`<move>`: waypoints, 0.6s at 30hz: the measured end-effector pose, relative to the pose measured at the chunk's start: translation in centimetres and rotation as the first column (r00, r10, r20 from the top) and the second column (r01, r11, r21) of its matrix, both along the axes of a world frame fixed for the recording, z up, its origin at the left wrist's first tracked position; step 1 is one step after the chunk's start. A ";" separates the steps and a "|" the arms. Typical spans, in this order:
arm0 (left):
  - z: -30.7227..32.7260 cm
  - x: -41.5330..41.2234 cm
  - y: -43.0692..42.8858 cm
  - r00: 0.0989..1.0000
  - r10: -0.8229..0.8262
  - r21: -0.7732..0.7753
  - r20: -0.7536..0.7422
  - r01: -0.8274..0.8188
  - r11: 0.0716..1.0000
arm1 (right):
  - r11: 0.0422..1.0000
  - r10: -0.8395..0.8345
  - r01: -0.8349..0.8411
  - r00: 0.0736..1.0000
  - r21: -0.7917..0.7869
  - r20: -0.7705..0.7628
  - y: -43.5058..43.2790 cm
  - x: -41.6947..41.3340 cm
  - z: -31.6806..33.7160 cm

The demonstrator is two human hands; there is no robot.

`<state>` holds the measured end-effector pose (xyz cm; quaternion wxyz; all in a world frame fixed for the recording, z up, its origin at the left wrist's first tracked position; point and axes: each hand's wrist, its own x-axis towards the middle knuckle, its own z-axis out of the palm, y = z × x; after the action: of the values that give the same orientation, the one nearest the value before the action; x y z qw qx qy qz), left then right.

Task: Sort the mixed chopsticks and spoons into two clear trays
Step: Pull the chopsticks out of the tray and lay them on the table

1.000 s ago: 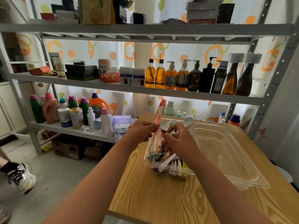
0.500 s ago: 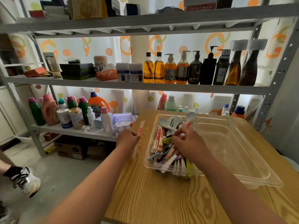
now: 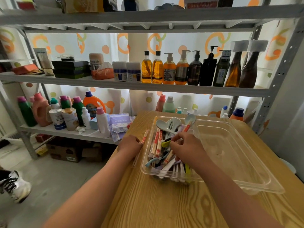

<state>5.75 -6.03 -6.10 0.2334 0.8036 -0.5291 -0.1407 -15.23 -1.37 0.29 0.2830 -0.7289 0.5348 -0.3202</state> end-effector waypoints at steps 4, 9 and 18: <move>0.1 -0.2 0.3 1.000 -0.017 0.010 0.001 0.017 1.000 | 0.997 0.075 -0.075 0.997 0.007 -0.014 0.3 1.0 0.0; 0.1 -0.2 0.4 0.998 -0.066 0.013 -0.007 0.066 0.998 | 0.989 0.151 -0.148 0.979 0.028 -0.139 0.5 2.3 -0.1; 1.0 -0.8 1.0 0.997 -0.079 -0.084 -0.008 0.078 0.993 | 0.996 0.045 -0.066 0.957 -0.066 -0.285 0.4 3.3 -0.8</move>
<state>4.95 -5.01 -5.07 0.2639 0.7708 -0.5645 -0.1322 -11.94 -1.01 -0.55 0.1849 -0.7922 0.5366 -0.2245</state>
